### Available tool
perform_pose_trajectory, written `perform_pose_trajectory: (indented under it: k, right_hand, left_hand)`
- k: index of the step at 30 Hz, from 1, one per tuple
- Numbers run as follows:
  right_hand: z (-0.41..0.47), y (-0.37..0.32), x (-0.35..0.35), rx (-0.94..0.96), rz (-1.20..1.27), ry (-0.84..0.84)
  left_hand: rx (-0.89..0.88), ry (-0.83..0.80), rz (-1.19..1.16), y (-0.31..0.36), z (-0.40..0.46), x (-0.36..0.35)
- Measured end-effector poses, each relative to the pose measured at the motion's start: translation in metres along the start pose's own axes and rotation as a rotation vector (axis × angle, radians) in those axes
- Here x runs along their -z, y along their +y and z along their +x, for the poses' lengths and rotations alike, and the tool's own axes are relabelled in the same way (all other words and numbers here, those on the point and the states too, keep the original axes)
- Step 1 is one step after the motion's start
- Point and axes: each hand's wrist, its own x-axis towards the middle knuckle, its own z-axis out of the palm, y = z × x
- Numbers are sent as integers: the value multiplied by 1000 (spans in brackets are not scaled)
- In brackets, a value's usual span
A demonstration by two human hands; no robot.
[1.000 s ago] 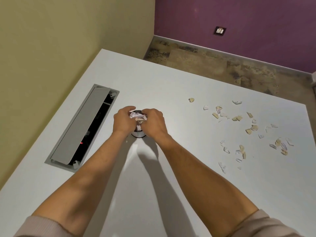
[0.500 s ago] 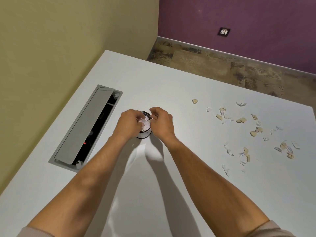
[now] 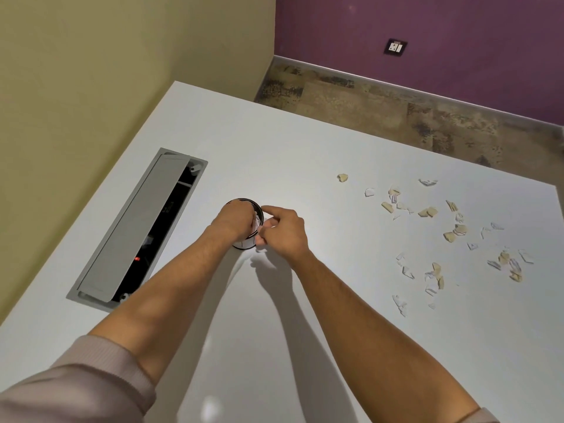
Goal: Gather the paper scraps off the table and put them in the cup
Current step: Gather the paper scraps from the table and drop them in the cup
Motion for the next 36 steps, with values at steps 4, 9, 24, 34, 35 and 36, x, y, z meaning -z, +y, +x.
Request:
perform_pose_trajectory:
  k: [4,9,24,34,35,36]
  right_hand:
    - [2,2,1,-2,15,-13]
    - [0,4,1,-22,26,-19]
    - [-40,41,49,-36,211,100]
    - [-84,146,123,14,-2,507]
    - [-89,160,129,34,-70,534]
    - [-94,175,135,51,-152,550]
  left_hand:
    - [-23,-88,64,2,8,3]
    - [-10,-145,21,4,3,4]
    - [-50,572,-194,42,-52,10]
    - [-427,337,-312,145,-60,-107]
    - [-440,323,-302,152,-58,-117]
    - [-454,309,-287,160,-56,-127]
